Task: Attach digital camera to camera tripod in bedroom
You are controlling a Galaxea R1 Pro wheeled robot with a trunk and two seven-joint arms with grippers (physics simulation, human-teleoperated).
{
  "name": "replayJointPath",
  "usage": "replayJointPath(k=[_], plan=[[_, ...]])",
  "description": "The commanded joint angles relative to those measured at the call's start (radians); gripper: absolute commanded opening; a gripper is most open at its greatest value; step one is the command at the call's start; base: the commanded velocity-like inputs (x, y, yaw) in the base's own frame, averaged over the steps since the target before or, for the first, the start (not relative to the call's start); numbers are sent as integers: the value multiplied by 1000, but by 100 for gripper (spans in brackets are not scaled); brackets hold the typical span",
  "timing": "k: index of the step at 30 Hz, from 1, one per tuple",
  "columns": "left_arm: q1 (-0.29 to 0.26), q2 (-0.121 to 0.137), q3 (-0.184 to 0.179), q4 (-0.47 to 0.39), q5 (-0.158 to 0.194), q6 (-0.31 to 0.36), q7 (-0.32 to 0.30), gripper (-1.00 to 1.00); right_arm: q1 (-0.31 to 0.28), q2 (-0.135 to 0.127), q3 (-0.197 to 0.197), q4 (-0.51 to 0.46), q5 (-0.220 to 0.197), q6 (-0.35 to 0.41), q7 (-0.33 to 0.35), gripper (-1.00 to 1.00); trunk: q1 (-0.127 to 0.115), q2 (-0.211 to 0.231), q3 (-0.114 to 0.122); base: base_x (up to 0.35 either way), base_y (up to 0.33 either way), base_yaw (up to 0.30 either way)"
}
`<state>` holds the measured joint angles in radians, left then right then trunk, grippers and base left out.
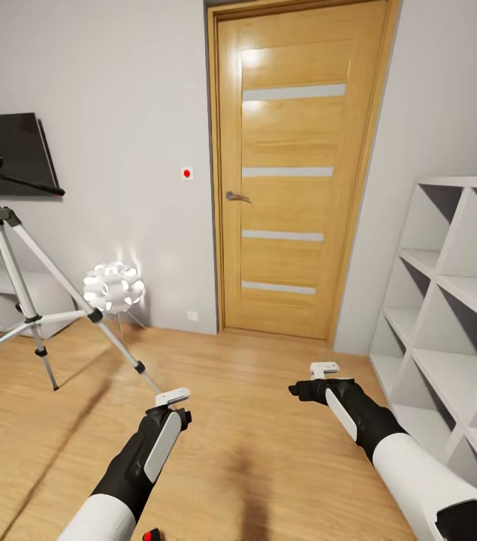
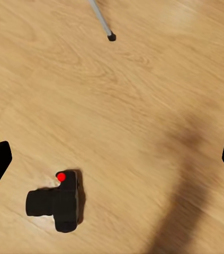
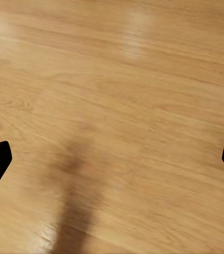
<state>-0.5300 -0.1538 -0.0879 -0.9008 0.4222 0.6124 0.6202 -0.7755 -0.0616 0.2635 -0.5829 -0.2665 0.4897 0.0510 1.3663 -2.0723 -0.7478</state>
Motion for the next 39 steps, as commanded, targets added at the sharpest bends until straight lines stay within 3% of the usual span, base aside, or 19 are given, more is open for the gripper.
replayJointPath(k=[1,16,21,30,33,36,39], plan=[[-1,0,-3,-1,10,1,10,100,-1,-1,5,-2,-3,4,0,100,4,-8,-4,0,0,0],[-1,0,2,2,10,0,12,100,-1,-1,5,-2,-4,6,13,100,61,-113,-51,0,0,0],[0,0,4,10,12,-46,23,100,-1,-1,5,-2,-4,6,15,100,80,-148,-67,0,0,0],[0,2,8,91,19,-139,102,100,-1,-1,5,-2,-4,6,19,100,115,-211,-95,0,0,0],[0,1,16,98,22,-145,109,100,-1,-1,5,-2,-4,6,19,100,126,-232,-105,0,0,0],[-1,1,53,104,25,-147,121,100,-1,-1,5,-2,-4,6,18,100,138,-253,-114,0,0,0],[-1,0,65,105,26,-145,141,100,-1,-1,5,-2,-4,6,18,100,149,-274,-123,0,0,0]])
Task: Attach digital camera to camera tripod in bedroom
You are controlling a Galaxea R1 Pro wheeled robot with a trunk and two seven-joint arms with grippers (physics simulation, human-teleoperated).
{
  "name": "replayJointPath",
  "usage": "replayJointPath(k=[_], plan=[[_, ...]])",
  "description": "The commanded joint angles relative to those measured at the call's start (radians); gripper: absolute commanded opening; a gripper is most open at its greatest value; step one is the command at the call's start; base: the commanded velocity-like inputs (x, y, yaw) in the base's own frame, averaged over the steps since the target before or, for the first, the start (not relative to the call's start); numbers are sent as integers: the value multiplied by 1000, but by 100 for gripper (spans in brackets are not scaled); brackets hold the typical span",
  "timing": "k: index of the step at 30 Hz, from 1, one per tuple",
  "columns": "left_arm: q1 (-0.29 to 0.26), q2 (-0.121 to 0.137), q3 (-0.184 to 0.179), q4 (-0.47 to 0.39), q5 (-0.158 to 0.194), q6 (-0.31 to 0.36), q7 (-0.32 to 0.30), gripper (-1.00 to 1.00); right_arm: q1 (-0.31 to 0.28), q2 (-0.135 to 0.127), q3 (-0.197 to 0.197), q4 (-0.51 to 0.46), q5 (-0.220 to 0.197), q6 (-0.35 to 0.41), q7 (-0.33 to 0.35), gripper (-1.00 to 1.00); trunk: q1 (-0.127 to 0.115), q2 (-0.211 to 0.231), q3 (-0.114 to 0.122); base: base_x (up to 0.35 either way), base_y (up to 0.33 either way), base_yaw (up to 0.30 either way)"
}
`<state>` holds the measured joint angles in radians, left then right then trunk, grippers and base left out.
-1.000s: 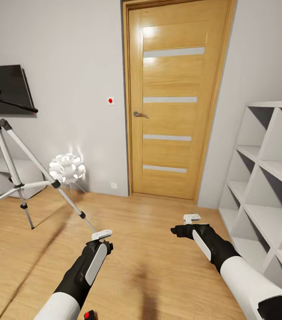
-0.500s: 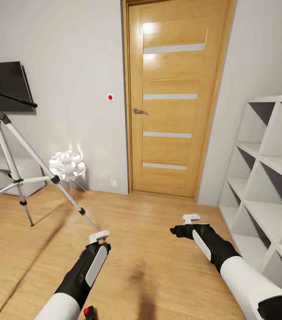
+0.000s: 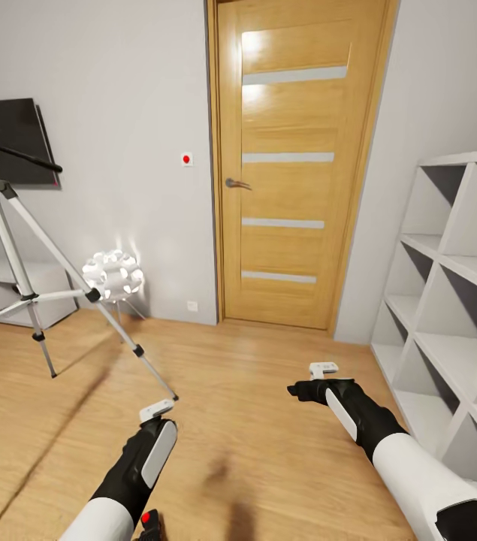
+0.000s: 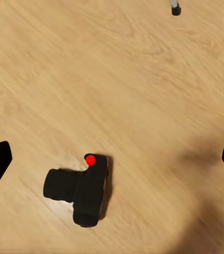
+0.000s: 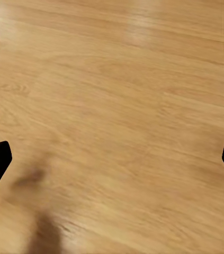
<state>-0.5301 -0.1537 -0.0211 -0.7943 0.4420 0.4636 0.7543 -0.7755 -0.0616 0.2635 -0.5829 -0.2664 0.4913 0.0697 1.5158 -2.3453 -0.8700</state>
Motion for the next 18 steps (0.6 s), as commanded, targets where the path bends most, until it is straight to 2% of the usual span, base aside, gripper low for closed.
replayJointPath(k=[1,8,18], plan=[[0,0,1,-2,7,4,21,100,-1,-1,5,-2,-4,4,-1,100,4,-8,-4,0,0,0],[-1,0,5,-2,9,6,64,100,-1,-3,5,-2,-4,4,0,100,31,-57,-26,0,0,0],[0,0,6,-2,9,10,69,100,-1,-3,5,-2,-4,4,1,100,69,-127,-58,0,0,0]])
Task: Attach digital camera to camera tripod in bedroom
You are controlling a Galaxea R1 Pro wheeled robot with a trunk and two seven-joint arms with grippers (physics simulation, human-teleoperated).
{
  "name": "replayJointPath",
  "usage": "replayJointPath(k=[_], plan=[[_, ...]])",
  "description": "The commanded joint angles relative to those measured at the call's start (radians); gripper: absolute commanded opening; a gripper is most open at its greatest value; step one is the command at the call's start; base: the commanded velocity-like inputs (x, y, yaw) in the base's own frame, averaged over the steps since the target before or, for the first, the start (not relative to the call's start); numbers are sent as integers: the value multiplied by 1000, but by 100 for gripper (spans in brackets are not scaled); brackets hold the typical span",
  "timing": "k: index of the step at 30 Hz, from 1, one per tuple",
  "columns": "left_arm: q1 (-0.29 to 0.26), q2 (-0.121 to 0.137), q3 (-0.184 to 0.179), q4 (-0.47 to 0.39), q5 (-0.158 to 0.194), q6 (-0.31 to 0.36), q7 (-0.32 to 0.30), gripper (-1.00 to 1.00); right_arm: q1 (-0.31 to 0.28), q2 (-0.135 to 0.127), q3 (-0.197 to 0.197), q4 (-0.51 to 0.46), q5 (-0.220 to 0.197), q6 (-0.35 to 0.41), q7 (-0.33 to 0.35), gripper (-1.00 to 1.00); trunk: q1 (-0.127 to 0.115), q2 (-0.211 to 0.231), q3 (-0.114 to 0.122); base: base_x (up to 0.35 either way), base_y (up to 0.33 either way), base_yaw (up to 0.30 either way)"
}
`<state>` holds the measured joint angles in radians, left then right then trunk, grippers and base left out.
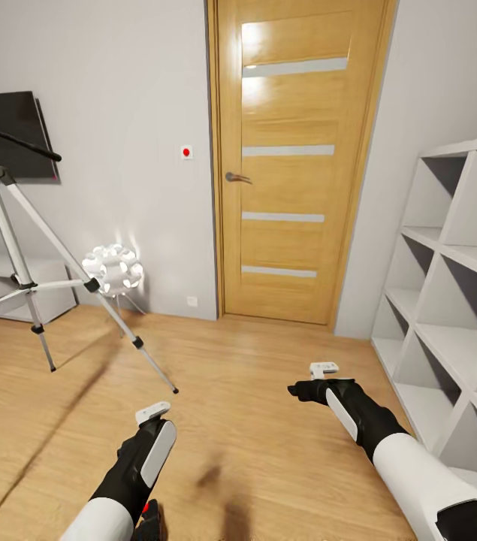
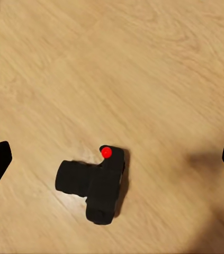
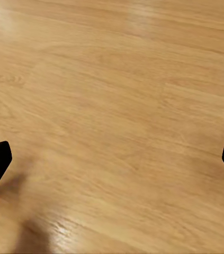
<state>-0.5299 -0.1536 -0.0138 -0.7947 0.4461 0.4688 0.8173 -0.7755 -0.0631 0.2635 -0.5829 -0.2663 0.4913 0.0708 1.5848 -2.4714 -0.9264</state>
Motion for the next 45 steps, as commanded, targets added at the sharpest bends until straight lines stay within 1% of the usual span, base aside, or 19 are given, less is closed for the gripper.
replayJointPath(k=[1,4,45], plan=[[0,0,-2,-1,5,5,6,100,-1,-1,5,-2,-3,4,-1,100,4,-8,-4,0,0,0],[0,0,-2,-1,5,5,6,100,-1,-1,5,-2,-1,4,-1,100,15,-29,-14,0,0,0],[-1,0,-2,-3,5,5,6,100,-1,-2,5,-2,-4,4,0,100,34,-38,-172,0,0,0]])
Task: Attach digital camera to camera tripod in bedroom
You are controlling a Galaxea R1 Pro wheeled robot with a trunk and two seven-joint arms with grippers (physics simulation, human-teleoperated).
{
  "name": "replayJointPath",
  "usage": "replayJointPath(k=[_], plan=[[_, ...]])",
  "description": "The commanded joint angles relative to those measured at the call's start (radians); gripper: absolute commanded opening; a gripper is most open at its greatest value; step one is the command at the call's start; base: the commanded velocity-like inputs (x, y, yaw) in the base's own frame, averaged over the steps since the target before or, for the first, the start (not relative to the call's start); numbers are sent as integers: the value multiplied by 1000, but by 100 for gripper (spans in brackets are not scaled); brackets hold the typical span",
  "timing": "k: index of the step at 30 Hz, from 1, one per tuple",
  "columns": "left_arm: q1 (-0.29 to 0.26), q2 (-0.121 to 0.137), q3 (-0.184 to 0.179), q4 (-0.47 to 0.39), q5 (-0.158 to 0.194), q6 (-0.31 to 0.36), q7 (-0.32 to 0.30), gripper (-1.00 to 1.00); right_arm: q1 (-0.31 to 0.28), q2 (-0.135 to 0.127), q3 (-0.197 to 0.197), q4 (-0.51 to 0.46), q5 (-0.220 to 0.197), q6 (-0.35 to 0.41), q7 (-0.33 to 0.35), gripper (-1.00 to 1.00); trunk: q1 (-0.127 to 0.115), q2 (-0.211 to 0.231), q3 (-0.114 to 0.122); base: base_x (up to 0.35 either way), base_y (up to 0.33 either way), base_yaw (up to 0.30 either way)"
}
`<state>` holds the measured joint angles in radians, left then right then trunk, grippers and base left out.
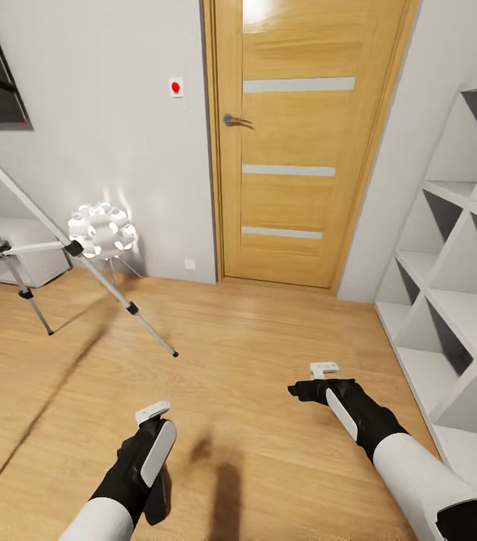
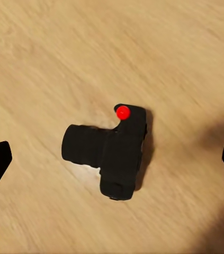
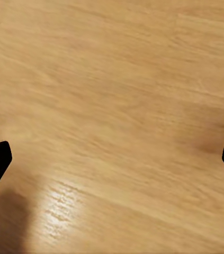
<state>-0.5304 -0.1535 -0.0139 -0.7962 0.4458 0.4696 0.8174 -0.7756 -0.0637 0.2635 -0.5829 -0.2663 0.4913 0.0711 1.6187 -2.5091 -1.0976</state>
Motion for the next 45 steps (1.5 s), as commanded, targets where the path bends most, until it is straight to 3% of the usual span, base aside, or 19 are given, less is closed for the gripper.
replayJointPath(k=[1,33,41,45], plan=[[0,0,-2,-1,5,4,6,100,-1,-1,5,-2,-4,4,-1,100,0,-1,-5,0,0,0],[0,0,-3,-1,4,4,5,100,-1,-9,4,-8,0,4,13,100,15,-8,-129,0,0,0],[0,0,-2,-10,2,6,-9,100,-1,-20,2,-16,0,7,281,100,18,-10,-160,0,0,0],[0,0,-2,-11,2,5,-12,100,-1,-48,2,-17,1,6,469,100,20,-11,-175,0,0,0]])
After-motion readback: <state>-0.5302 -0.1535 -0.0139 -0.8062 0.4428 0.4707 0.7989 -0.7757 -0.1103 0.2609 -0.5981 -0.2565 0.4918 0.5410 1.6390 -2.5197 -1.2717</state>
